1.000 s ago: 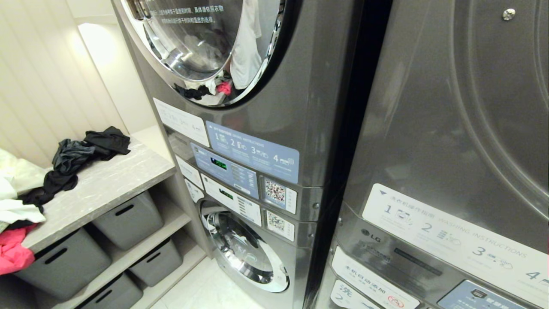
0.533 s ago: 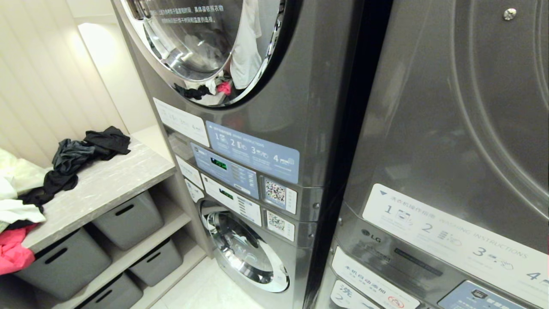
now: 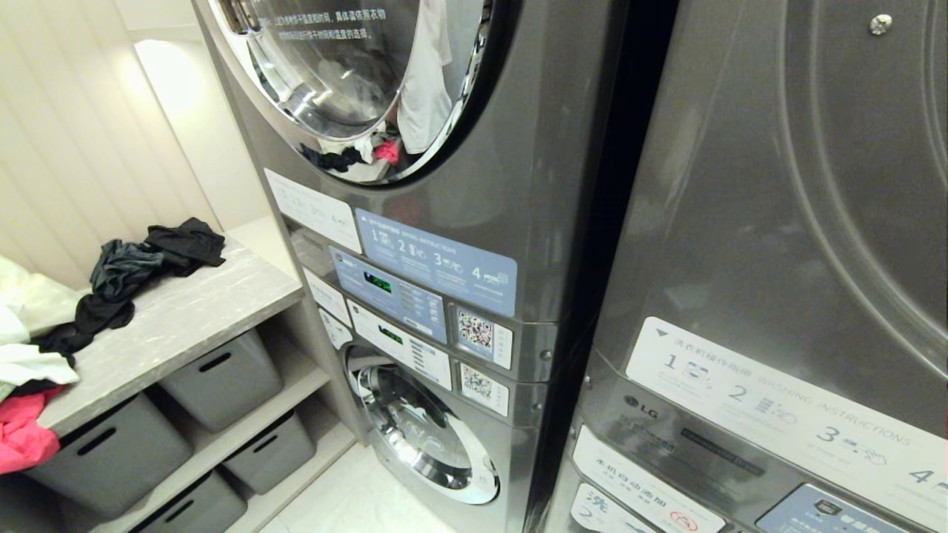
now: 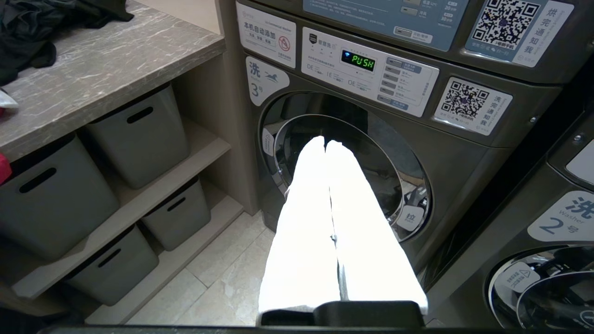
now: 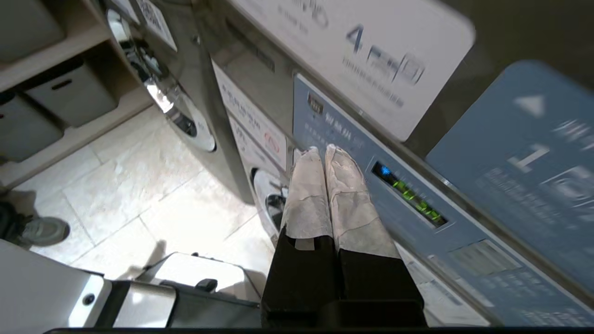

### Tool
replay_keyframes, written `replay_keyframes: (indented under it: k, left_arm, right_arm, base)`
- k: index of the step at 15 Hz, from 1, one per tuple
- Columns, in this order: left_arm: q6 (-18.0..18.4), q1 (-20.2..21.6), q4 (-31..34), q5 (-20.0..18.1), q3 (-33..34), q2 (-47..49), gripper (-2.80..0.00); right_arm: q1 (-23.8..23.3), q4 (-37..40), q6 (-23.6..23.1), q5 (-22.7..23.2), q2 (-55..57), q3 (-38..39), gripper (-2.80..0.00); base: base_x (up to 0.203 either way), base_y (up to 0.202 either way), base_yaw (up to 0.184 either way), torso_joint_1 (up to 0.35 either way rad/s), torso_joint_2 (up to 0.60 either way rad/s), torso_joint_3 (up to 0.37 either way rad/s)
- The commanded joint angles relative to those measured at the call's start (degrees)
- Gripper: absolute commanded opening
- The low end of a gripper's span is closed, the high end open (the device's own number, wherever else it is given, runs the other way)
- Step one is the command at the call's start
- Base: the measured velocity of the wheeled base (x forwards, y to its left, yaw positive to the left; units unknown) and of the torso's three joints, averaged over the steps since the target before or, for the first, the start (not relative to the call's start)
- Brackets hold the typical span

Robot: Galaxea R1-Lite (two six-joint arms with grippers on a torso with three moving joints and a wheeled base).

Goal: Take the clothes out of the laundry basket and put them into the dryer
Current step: Put the clothes in the dryer

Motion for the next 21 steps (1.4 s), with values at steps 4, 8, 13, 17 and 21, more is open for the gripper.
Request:
replay_keyframes:
  k: [4, 8, 13, 17, 21]
  left_arm:
    - [0.0, 0.0, 0.0, 0.0, 0.0, 0.0, -2.80]
    - [-0.1, 0.0, 0.0, 0.0, 0.0, 0.0, -2.80]
    - [0.0, 0.0, 0.0, 0.0, 0.0, 0.0, -2.80]
    - [-0.1, 0.0, 0.0, 0.0, 0.0, 0.0, -2.80]
    - [-0.2, 0.0, 0.0, 0.0, 0.0, 0.0, -2.80]
  right_arm:
    - [0.0, -12.5, -0.5, 0.2, 0.3, 14.0, -2.80]
    - [0.0, -36.2, -0.8, -0.4, 0.3, 28.8, -2.80]
    - [0.0, -40.9, -1.1, -2.9, 0.3, 30.8, -2.80]
    - [0.0, -33.0, 0.8, -14.0, 0.3, 30.9, -2.80]
    - [0.0, -31.7, 2.7, -13.9, 0.3, 31.0, -2.80]
  base:
    - [0.000, 0.000, 0.000, 0.000, 0.00, 0.000]
    - [0.000, 0.000, 0.000, 0.000, 0.00, 0.000]
    - [0.000, 0.000, 0.000, 0.000, 0.00, 0.000]
    - [0.000, 0.000, 0.000, 0.000, 0.00, 0.000]
    - [0.000, 0.000, 0.000, 0.000, 0.00, 0.000]
